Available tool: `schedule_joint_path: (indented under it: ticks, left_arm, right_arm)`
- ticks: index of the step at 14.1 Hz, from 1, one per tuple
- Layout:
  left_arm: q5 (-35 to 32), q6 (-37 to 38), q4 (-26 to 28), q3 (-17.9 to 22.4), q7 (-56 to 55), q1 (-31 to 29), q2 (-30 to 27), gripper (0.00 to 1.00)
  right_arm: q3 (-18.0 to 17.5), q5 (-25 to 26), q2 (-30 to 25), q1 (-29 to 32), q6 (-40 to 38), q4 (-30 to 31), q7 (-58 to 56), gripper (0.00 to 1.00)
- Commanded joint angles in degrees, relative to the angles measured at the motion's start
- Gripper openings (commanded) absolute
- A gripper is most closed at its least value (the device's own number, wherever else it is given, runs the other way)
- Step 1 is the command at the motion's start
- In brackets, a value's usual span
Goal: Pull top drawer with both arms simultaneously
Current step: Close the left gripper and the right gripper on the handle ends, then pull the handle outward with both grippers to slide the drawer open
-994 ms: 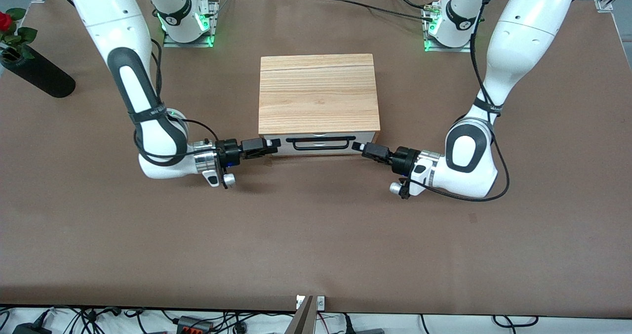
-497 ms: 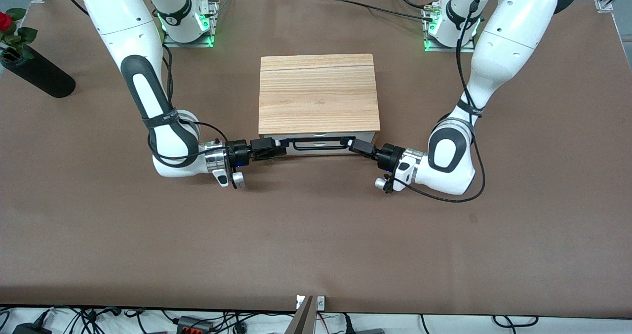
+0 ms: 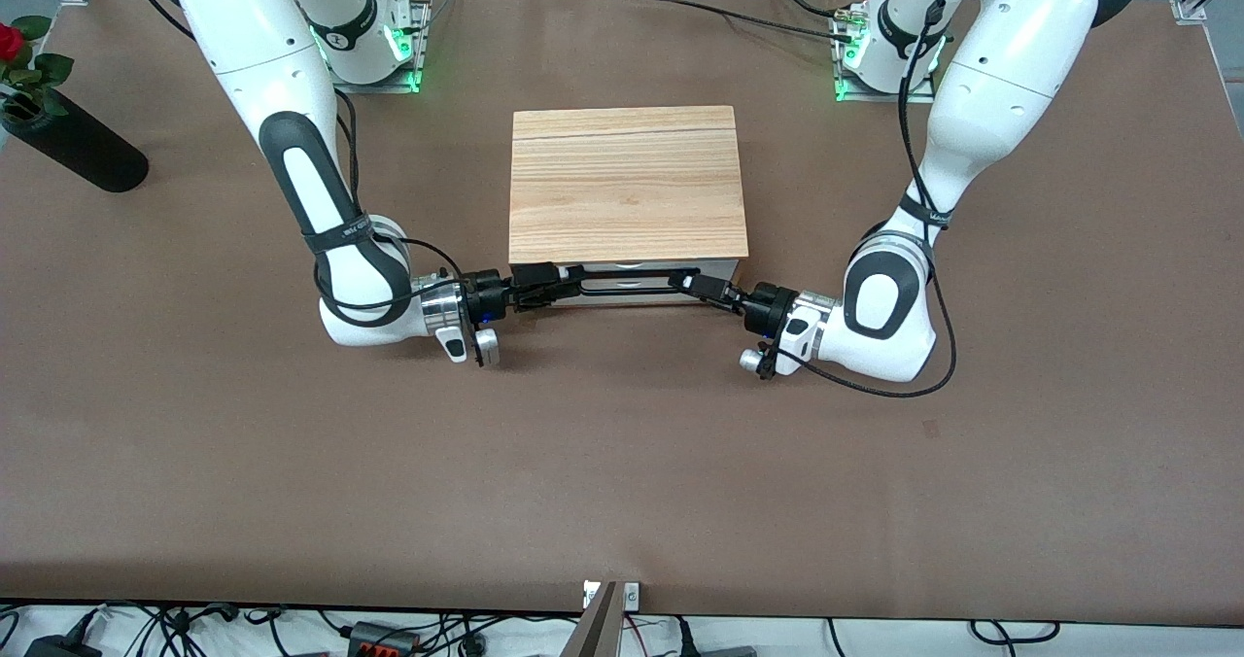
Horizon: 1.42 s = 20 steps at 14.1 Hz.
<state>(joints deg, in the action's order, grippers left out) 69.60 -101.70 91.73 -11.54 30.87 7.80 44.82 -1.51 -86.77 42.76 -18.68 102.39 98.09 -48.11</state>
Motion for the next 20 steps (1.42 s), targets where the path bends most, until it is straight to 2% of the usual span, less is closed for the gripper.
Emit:
schedule_joint_path:
  ticks: [1, 2, 4, 5, 7, 8, 10, 11, 12, 13, 15, 17, 20]
  left_arm:
    - [2.1, -0.2, 1.3, 0.0, 1.8, 0.0, -0.9, 0.33]
    - [2.1, -0.2, 1.3, 0.0, 1.8, 0.0, -0.9, 0.29]
    - [2.1, -0.4, 1.2, 0.0, 1.8, 0.0, -0.9, 0.22]
    - [2.6, -0.5, 1.1, 0.0, 1.9, 0.0, -0.8, 0.21]
    - [4.7, -0.9, 0.5, 0.0, 2.5, 0.1, 0.1, 0.19]
    - [5.4, -1.5, 0.2, 0.1, 3.1, 0.1, 0.7, 0.19]
    - [6.8, -2.3, 0.0, 0.0, 4.0, 0.1, 1.8, 0.18]
    - [7.3, -2.5, -0.8, 0.1, 4.1, 0.1, 2.4, 0.18]
    - [7.3, -3.0, -2.1, 0.2, 4.1, 0.1, 3.2, 0.18]
    - [7.3, -3.1, -2.9, 0.2, 4.1, 0.1, 3.7, 0.18]
    - [7.3, -3.1, -4.7, 0.6, 4.1, 0.1, 5.0, 0.18]
    - [7.3, -3.1, -5.2, 0.7, 4.1, 0.1, 5.4, 0.17]
    - [7.2, -3.1, -5.2, 0.8, 4.1, 0.0, 5.5, 0.17]
  right_arm:
    - [0.1, -1.2, 0.5, -0.4, -0.2, -0.5, -2.2, 0.40]
    - [0.1, -1.2, 0.5, -0.4, -0.2, -0.6, -2.2, 0.35]
    - [0.1, -1.3, 0.4, -0.2, -0.2, -0.9, -2.2, 0.34]
    - [0.2, -1.3, 0.4, -0.1, -0.1, -0.9, -2.3, 0.30]
    - [0.2, -1.3, 0.4, 0.0, -0.1, -0.9, -3.6, 0.27]
    - [0.2, -1.3, 0.4, 0.1, -0.2, -0.9, -4.6, 0.28]
    - [0.2, -1.3, 0.4, 0.0, 0.3, -0.9, -5.0, 0.56]
    - [0.2, -1.3, 0.4, 0.0, 0.4, -0.9, -5.0, 0.47]
    - [0.2, -1.3, 0.4, 0.0, 0.4, -0.9, -5.0, 0.28]
    - [0.2, -1.3, 0.4, 0.0, 0.4, -0.9, -5.1, 0.19]
    - [0.2, -1.3, 0.4, 0.0, 0.4, -0.9, -5.6, 0.10]
    - [0.2, -1.3, 0.4, 0.1, 0.4, -0.9, -7.3, 0.05]
    - [0.2, -1.3, 0.4, 0.2, 0.3, -0.9, -7.6, 0.05]
